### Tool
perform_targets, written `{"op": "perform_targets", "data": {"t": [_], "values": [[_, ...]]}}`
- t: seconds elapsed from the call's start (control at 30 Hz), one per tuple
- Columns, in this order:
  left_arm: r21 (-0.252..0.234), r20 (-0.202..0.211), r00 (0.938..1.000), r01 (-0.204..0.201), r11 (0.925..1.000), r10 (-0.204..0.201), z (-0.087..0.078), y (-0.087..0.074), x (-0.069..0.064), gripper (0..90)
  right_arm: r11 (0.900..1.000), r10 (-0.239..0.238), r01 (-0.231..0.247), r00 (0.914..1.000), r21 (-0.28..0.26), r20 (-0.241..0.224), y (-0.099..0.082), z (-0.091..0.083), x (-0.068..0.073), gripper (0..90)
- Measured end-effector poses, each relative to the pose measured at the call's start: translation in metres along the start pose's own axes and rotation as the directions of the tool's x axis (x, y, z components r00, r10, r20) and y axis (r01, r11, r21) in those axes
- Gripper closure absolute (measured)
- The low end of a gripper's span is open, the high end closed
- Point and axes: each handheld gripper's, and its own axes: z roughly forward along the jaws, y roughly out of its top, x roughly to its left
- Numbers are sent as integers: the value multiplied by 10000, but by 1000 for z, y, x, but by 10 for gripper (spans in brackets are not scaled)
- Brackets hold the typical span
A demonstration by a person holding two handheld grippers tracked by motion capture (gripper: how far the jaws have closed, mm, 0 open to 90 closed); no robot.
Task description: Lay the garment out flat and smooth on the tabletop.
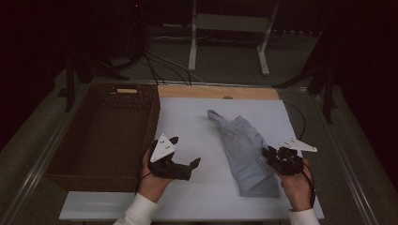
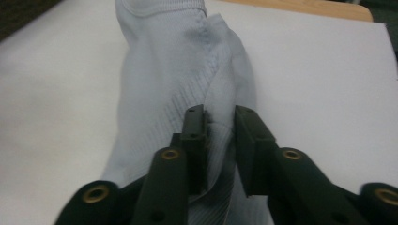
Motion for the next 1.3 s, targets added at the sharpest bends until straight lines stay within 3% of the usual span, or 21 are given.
{"op": "perform_targets", "data": {"t": [0.1,0.17,0.3,0.53,0.7,0.77,0.93,1.03,1.2,1.3], "values": [[0,4,10000,-4,10000,4,0,0,-1,2,9999,-49,46,9997,134,224,-1,1,-1,604],[-2,-1,10000,2,10000,-2,0,0,-1,2,9999,-102,99,9990,61,427,-1,-1,0,491],[8,-7,10000,-11,10000,11,0,0,0,2,9987,-468,485,9951,-176,865,2,-10,7,349],[-19,5,10000,9,10000,-9,0,0,-1,2,9849,-1589,1612,9865,-629,403,2,-27,36,311],[-23,-4,10000,-13,10000,13,-1,0,-1,3,9749,-2144,2143,9767,-612,54,0,-27,51,311],[-25,-1,10000,-10,10000,10,-1,0,-1,2,9723,-2295,2299,9732,-426,141,-2,-23,53,331],[-29,-9,10000,6,10000,-6,0,0,-1,3,9788,-2046,2046,9775,55,505,-7,-15,43,416],[2,3,10000,-2,10000,2,0,0,-1,3,9853,-1708,1700,9826,172,723,-9,-13,34,403],[19,19,10000,-19,10000,19,1,0,-1,3,9916,-1292,1274,9809,217,1451,-9,-13,22,352],[42,12,10000,-30,10000,30,1,-1,-2,3,9933,-1156,1150,9816,122,1521,-8,-14,18,320]]}}
